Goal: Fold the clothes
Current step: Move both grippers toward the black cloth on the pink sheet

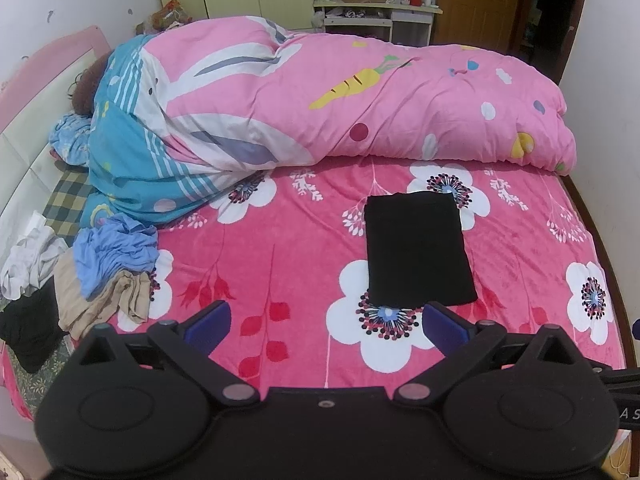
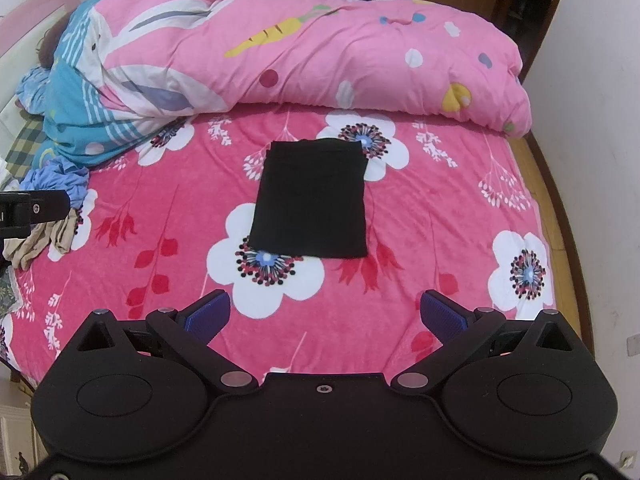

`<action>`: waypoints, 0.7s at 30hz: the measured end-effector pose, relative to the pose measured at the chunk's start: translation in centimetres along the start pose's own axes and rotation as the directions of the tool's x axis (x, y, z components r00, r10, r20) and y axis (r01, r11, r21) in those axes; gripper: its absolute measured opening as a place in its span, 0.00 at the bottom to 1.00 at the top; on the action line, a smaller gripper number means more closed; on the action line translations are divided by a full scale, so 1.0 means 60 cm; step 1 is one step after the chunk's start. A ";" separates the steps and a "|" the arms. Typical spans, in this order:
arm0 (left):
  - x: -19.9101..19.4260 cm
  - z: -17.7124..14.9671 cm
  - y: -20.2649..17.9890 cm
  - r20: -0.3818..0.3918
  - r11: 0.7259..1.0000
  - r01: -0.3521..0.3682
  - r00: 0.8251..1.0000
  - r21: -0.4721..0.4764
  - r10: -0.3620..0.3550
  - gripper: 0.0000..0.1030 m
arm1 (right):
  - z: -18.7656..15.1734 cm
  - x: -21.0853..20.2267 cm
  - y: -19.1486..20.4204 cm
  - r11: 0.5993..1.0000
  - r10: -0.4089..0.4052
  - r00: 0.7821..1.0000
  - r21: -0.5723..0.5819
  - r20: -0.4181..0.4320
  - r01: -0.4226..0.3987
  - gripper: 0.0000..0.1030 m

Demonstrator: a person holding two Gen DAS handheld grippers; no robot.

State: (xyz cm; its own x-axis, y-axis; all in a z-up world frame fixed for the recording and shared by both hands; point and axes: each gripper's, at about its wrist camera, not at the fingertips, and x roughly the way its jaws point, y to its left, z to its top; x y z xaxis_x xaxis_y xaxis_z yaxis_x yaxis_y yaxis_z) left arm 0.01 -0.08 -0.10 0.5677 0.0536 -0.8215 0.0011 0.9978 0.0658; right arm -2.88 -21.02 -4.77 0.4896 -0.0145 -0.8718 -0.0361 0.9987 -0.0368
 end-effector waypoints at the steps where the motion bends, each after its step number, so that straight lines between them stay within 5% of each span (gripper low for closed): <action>1: 0.000 0.000 0.000 0.000 1.000 0.000 1.000 0.000 0.000 0.99 | 0.000 0.000 -0.001 1.000 0.001 1.000 0.000 0.000 -0.001 1.00; 21: -0.003 -0.014 0.017 -0.016 1.000 -0.013 1.000 0.001 0.013 0.99 | 0.001 0.009 -0.006 1.000 0.014 1.000 0.004 -0.011 -0.014 1.00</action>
State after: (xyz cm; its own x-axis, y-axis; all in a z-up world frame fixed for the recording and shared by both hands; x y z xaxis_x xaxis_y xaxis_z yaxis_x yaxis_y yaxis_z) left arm -0.78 0.98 -0.38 0.5547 0.0668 -0.8294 -0.0054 0.9970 0.0766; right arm -2.53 -21.39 -5.17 0.4796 -0.0012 -0.8775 -0.0395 0.9990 -0.0230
